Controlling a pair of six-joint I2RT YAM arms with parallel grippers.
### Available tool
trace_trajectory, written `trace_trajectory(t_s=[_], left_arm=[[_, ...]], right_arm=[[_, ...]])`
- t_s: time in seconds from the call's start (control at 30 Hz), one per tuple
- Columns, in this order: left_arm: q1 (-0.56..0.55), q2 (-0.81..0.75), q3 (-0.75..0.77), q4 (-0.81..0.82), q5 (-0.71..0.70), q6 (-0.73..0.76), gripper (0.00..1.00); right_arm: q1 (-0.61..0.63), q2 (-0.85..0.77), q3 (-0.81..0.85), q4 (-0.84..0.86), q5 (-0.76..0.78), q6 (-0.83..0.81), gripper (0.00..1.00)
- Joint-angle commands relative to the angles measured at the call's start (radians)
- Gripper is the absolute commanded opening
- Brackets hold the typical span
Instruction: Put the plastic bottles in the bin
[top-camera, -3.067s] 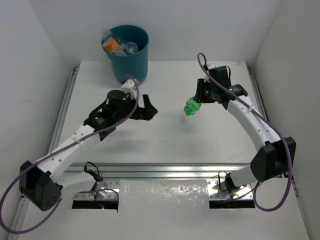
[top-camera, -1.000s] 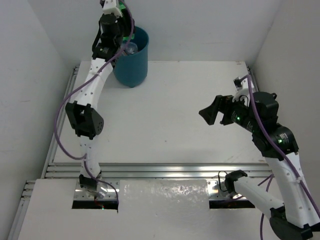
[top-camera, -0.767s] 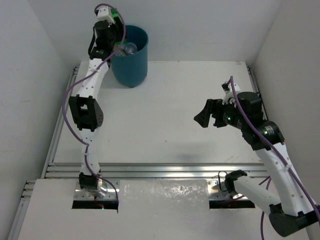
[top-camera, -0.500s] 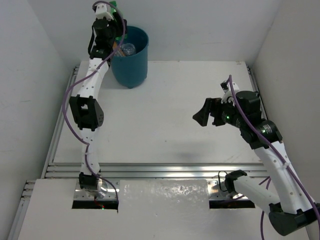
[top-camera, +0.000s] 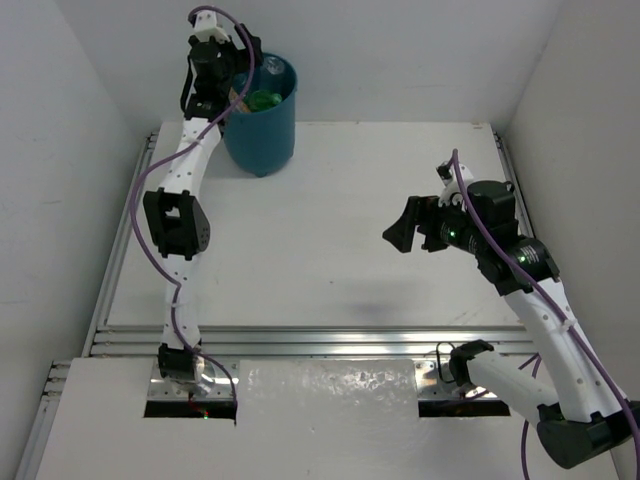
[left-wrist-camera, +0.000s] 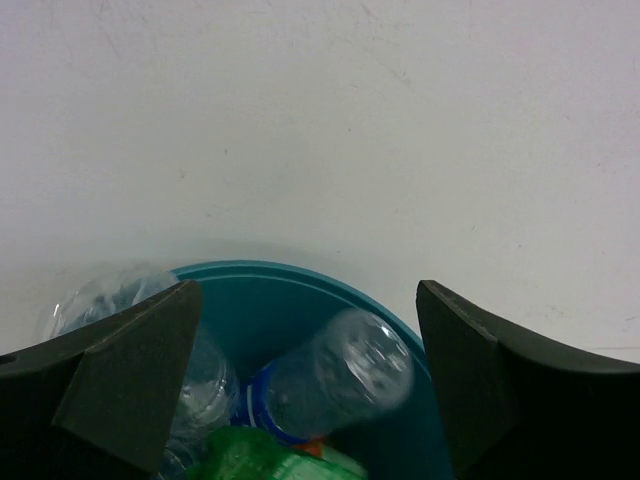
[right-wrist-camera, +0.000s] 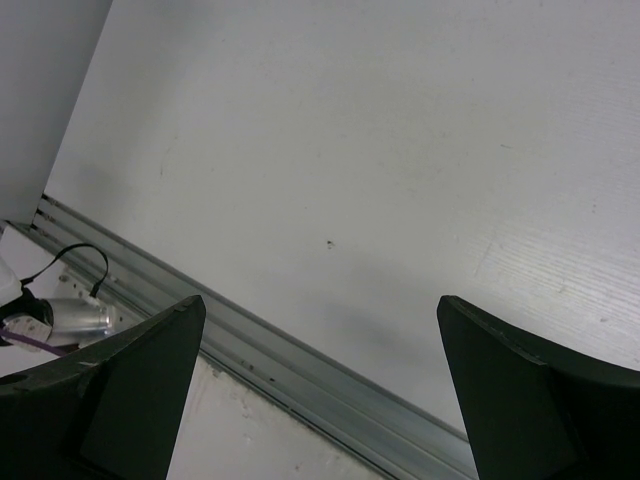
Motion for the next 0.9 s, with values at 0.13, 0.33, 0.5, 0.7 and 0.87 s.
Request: trace_trajectory(t_s=[0.13,0.33,0.5,0.7,0.87], left_arm=[[-0.011,-0.065,0.026,0.037,0.010,-0.013,0.96],[-0.066,-0.333,-0.080,-0.122,-0.001,-0.003,1.00],[-0.086,-0.692,-0.415,-0.340,-0.102,-0.077,1.00],[-0.090,-1.145,-0.995,-0.460,-0.260,-0.143,1.00],[-0.092,-1.355,-1.209,-0.565,-0.297,-0.117,1.00]], right_arm=[[0.002,0.002,-0.005,0.047,-0.005,-0.017,0.99],[0.002,0.014,0.012,0.042,0.041,-0.034,0.99],[0.002,-0.039,0.008,0.033,0.255,-0.043,0.99],[0.002,-0.127,-0.059,0.012,0.400,-0.124,0.99],[0.002,-0.318,-0.203,0.097,0.392,-0.190,0.99]])
